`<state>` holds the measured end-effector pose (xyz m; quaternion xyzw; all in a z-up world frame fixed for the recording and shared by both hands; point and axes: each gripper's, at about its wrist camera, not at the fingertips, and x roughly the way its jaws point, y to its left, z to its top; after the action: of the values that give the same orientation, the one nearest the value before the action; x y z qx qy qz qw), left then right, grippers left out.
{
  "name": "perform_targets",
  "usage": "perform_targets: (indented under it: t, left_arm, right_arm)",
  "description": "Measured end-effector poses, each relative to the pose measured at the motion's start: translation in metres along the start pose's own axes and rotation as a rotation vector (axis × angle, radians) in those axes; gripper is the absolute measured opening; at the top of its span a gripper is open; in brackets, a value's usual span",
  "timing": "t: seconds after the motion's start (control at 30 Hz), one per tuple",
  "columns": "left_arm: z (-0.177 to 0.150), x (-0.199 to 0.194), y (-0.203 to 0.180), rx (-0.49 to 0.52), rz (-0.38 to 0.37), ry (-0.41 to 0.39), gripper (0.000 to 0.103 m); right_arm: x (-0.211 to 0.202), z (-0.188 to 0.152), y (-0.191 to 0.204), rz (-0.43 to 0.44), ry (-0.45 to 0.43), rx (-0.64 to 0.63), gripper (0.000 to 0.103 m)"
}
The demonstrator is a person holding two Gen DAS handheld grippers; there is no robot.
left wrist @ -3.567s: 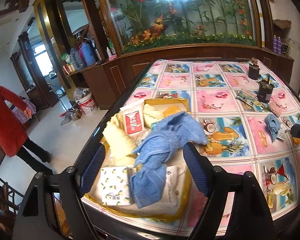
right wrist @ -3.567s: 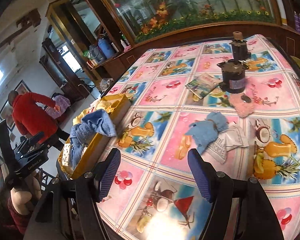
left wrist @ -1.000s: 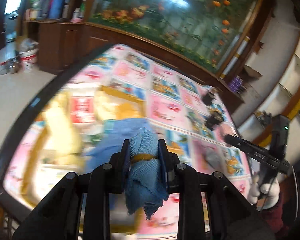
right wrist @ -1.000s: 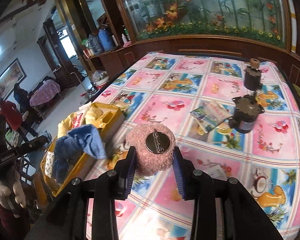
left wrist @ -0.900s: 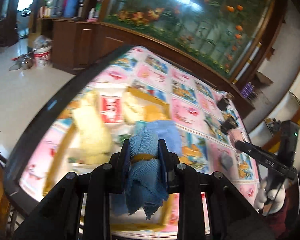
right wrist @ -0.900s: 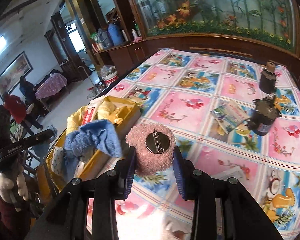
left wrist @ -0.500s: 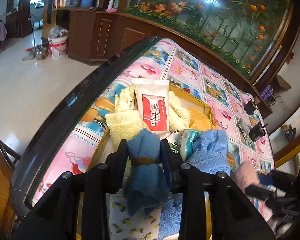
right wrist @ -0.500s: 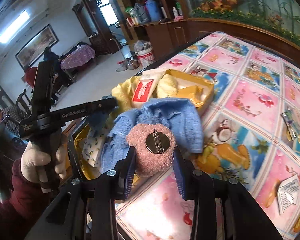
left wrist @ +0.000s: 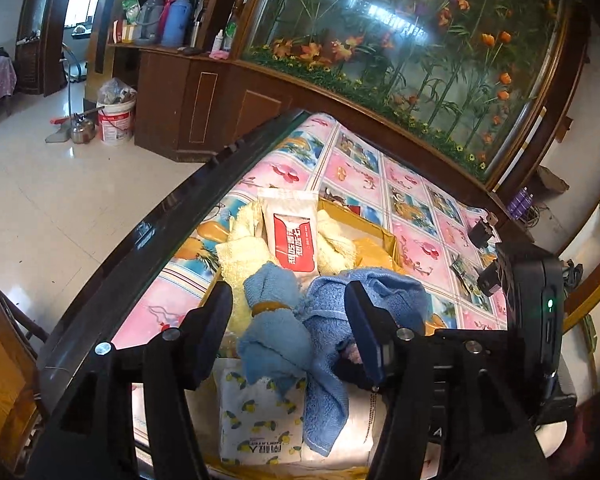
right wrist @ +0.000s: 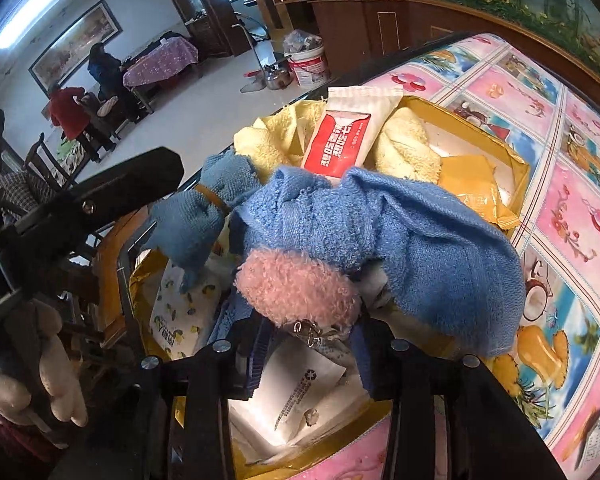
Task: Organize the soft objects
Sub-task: 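Carry the small blue towel and pink pad into the tray and open both grippers, then move both open grippers from the tray back over the table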
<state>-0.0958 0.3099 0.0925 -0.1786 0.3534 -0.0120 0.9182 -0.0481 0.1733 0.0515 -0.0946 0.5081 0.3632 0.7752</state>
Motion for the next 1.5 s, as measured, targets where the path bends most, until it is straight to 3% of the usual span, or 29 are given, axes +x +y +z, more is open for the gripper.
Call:
perform_targets:
  t: [0.1,0.3,0.43,0.53,0.67,1.5]
  left_arm:
    - [0.000,-0.007,0.000,-0.004,-0.004,-0.017,0.063]
    - [-0.005,-0.015,-0.005,0.001,0.006,-0.036,0.063]
    - [-0.009,-0.022,-0.026,0.077,0.115,-0.081,0.065]
    - [-0.015,-0.027,-0.043,0.126,0.234,-0.135,0.080]
    - [-0.020,-0.030,-0.066,0.193,0.310,-0.179,0.083]
    - [-0.052,-0.024,-0.161,0.410,0.296,-0.087,0.083]
  right_arm:
    - [-0.017,-0.011,0.002,0.019,-0.033,-0.010,0.067]
    - [-0.069,-0.030,-0.027,-0.021,-0.132,0.064,0.069]
    - [-0.090,-0.047,-0.051,-0.043,-0.179,0.153,0.070]
    - [-0.096,-0.064,-0.063,-0.038,-0.193,0.204,0.070]
    - [-0.105,-0.082,-0.075,-0.043,-0.204,0.242,0.070]
    - [-0.158,-0.180,-0.156,-0.066,-0.327,0.472,0.072]
